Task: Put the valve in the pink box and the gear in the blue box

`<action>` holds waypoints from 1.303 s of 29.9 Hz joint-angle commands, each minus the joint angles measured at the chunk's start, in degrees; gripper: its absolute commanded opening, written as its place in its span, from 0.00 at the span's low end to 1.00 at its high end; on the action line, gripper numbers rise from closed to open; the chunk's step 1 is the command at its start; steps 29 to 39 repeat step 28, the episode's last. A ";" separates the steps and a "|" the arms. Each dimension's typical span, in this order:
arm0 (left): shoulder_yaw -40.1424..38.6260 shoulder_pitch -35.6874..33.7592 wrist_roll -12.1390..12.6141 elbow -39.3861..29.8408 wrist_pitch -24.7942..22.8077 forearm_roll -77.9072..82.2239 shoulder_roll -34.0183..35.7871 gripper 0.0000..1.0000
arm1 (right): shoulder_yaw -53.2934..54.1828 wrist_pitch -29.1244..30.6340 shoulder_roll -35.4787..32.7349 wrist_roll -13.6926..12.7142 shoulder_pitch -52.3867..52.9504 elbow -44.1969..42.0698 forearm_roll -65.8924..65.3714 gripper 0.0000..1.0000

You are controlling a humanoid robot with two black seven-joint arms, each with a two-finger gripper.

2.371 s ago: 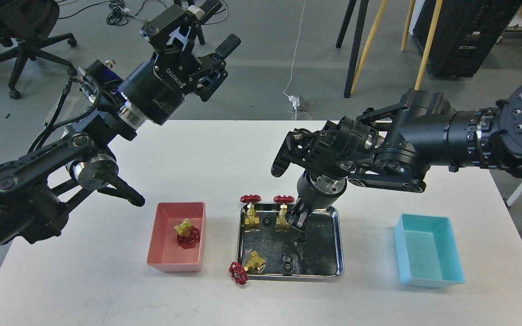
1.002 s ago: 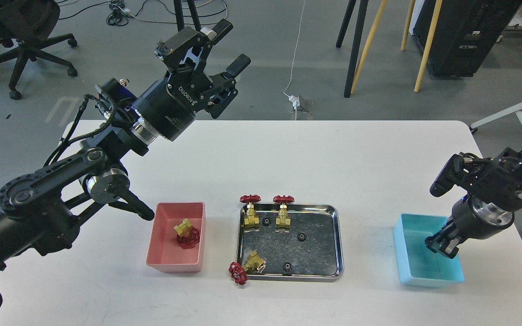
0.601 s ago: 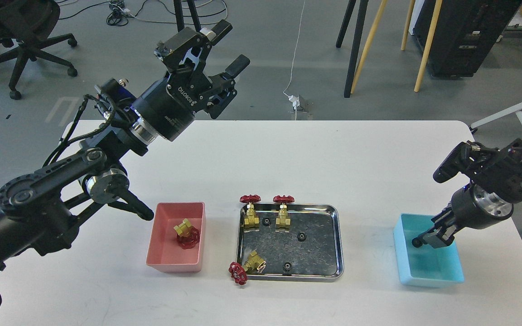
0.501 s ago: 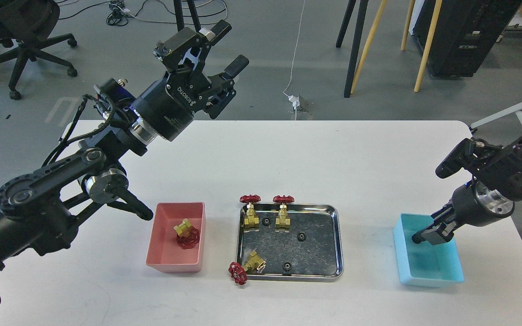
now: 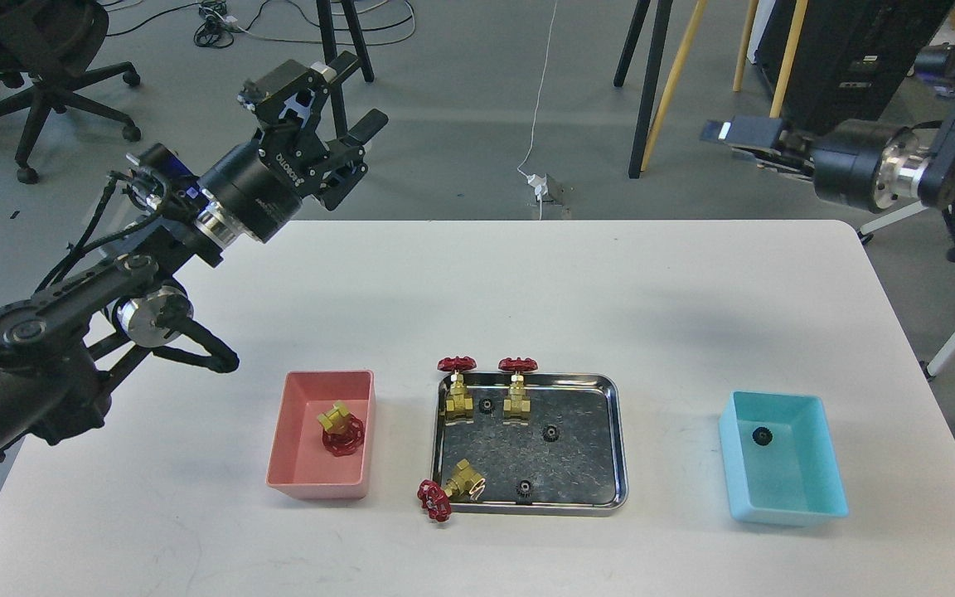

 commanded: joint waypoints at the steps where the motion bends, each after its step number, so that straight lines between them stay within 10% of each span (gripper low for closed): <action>1: 0.08 -3.65 0.00 4.63 -1.07 -0.45 -0.34 0.71 | 9.08 -2.45 3.75 0.80 -2.68 -1.09 20.82 0.70; 8: -0.26 -7.52 0.00 12.44 -5.87 -11.77 -3.94 0.72 | 24.75 18.08 10.51 1.60 -6.99 -8.62 40.40 0.73; 15: -0.70 -7.17 0.00 20.89 -5.87 -19.79 -8.33 0.77 | 25.28 18.08 16.50 1.77 -7.43 -20.51 45.15 0.98; 27: -4.04 -6.03 0.00 23.71 -5.87 -19.97 -12.02 1.00 | 30.64 18.08 16.42 1.86 -14.63 -21.75 45.32 0.98; 39: -3.96 -5.86 0.00 23.88 -5.87 -19.97 -12.38 1.00 | 31.26 18.08 16.50 1.86 -15.16 -21.75 45.32 0.98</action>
